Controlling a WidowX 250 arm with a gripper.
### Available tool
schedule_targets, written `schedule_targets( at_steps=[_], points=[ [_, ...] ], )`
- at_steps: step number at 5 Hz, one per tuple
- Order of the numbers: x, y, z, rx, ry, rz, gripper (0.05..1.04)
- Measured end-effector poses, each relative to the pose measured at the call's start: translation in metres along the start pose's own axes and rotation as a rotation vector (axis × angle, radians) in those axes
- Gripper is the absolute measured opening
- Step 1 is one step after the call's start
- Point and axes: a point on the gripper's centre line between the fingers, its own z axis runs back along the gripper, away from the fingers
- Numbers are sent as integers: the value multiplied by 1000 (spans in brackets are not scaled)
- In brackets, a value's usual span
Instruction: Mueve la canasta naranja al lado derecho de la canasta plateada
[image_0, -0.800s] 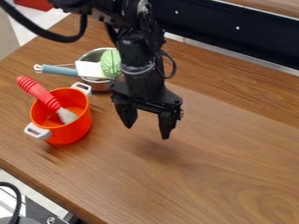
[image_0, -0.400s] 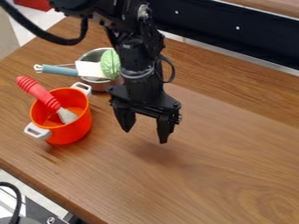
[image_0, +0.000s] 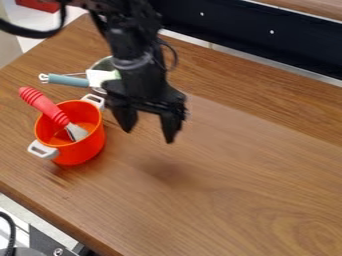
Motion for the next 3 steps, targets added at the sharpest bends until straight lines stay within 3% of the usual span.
schedule_targets(
  at_steps=[1,2,3],
  points=[
    [-1,25,2,60,-3,51,1001],
    [-3,42,-4,71,6,123,1001],
    [-5,49,-12,48,26,184,1001]
  ],
)
